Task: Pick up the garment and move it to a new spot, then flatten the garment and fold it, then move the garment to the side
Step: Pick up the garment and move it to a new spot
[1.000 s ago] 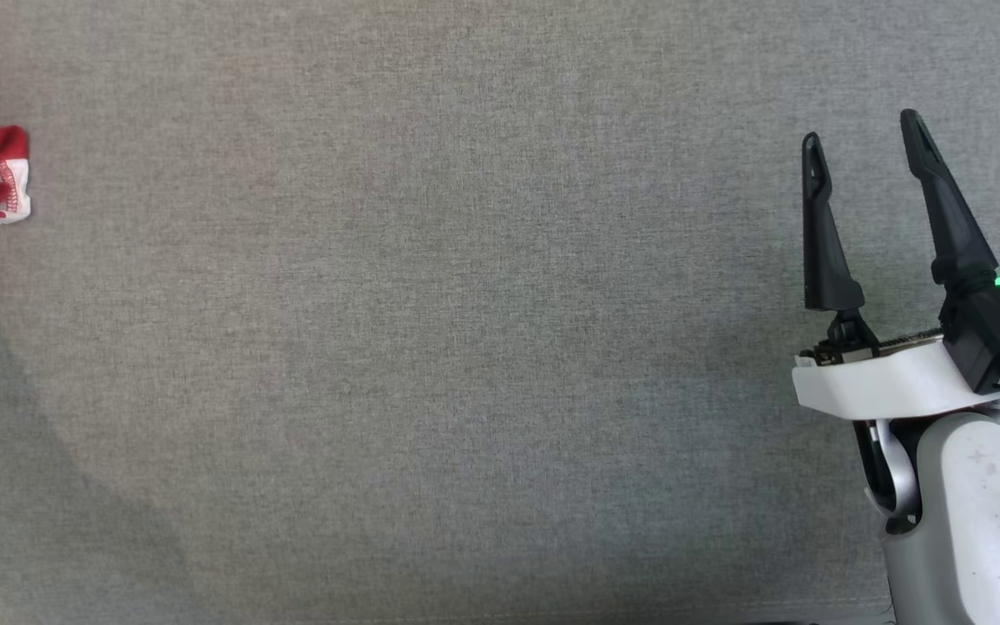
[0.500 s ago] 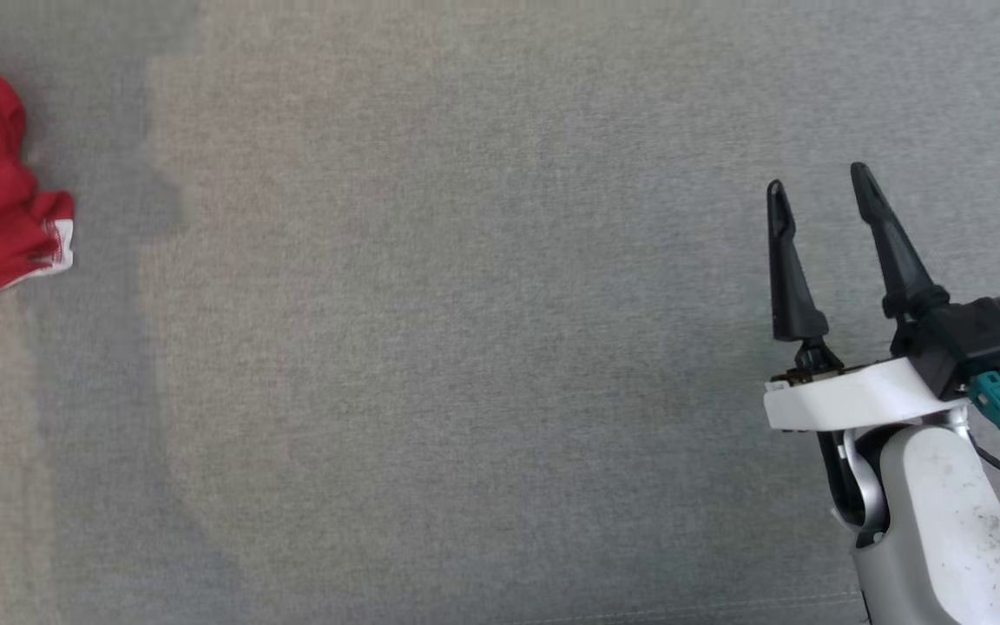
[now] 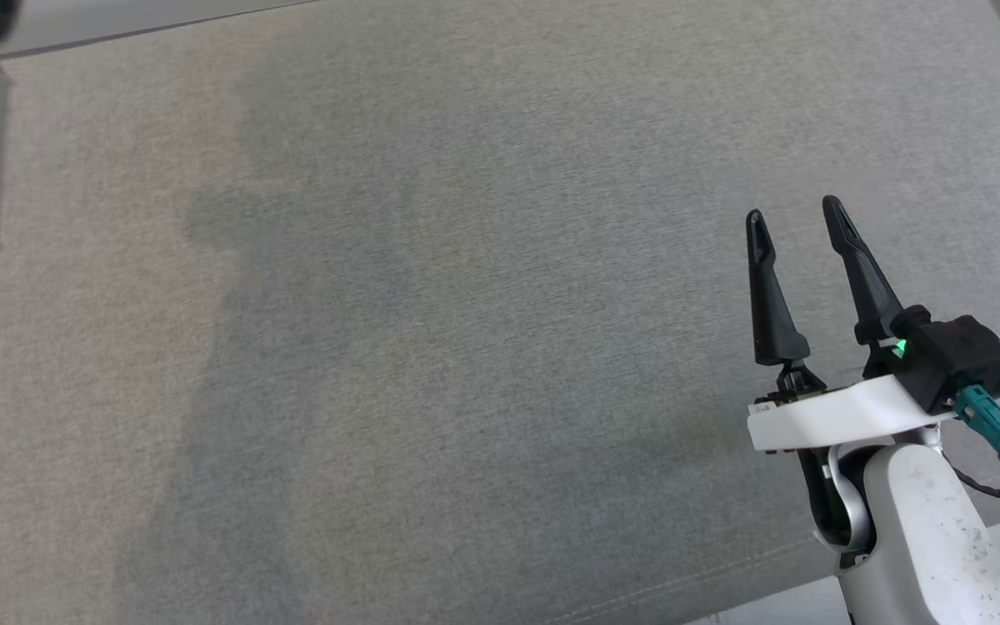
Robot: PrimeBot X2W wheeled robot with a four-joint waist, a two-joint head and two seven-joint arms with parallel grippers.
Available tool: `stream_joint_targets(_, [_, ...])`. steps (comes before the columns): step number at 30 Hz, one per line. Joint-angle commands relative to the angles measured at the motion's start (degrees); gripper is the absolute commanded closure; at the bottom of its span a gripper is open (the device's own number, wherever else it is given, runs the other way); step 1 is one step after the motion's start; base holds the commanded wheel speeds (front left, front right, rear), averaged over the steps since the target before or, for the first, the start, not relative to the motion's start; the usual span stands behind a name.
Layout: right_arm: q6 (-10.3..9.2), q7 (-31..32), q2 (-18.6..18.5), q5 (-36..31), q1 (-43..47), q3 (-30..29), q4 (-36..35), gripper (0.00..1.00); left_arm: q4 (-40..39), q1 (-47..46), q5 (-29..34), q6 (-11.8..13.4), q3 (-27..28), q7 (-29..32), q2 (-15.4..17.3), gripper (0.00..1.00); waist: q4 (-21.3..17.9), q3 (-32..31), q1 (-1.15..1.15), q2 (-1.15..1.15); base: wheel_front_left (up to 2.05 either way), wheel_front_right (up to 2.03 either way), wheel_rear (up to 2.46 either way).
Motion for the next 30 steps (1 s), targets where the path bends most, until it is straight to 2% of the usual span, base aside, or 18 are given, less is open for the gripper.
stream_joint_targets(1, [-0.04, -0.26, 0.01, 0.64, 0.89, 0.13, -0.18, 0.0, -0.98, 2.47, -0.52, -0.06, -0.54, 0.19, -0.94, 1.0, -4.1, -2.58, 0.0, 0.0, 0.0, 0.0, 0.0])
stream_joint_targets(5, [-0.04, -0.27, -0.01, 1.14, 1.2, 0.08, -0.46, 0.0, -3.0, 7.86, -1.34, 1.26, -1.72, -0.57, -2.86, 1.0, -5.08, -3.07, 0.0, 0.0, 0.0, 0.0, 0.0])
stream_joint_targets(11, [-0.04, -0.27, 0.0, 1.71, 1.9, 0.16, -0.68, 0.0, -4.18, 20.63, -3.65, 2.78, -3.75, -3.16, -5.75, 1.0, -5.71, -3.89, 0.0, 0.0, 0.0, 0.0, 0.0])
stream_joint_targets(16, [-0.04, -0.28, -0.01, 1.89, 2.21, 0.45, -0.51, 0.0, -2.2, 32.37, -5.22, 4.08, -5.88, -6.07, -7.94, 1.0, -5.66, -4.02, 0.0, 0.0, 0.0, 0.0, 0.0])
stream_joint_targets(23, [-0.04, -0.28, 0.02, 1.85, 2.51, 0.96, 0.3, 0.0, 2.74, 42.78, -6.37, 3.25, -10.34, -8.06, -11.55, 1.0, -5.07, -4.49, 0.0, 0.0, 0.0, 0.0, 0.0])
stream_joint_targets(24, [-0.04, -0.28, -0.01, 1.85, 2.54, 1.02, 0.43, 0.0, 3.66, 43.52, -5.56, 3.38, -11.19, -8.2, -11.79, 0.93, -4.95, -4.61, 0.0, 0.0, 0.0, 0.0, 0.0])
stream_joint_targets(25, [-0.04, -0.28, -0.02, 1.94, 2.59, 1.19, 0.6, 0.0, 4.62, 44.29, -4.85, 3.28, -12.32, -8.56, -12.21, 0.0, -4.79, -4.72, 0.0, 0.0, 0.0, 0.0, 0.0])
stream_joint_targets(30, [-0.04, -0.28, -0.03, 1.74, 3.08, 1.49, 1.58, 0.0, 7.54, 46.06, -5.03, 2.52, -14.11, -10.67, -14.25, 0.0, -3.85, -5.82, 0.0, 0.0, 0.0, 0.0, 0.0])
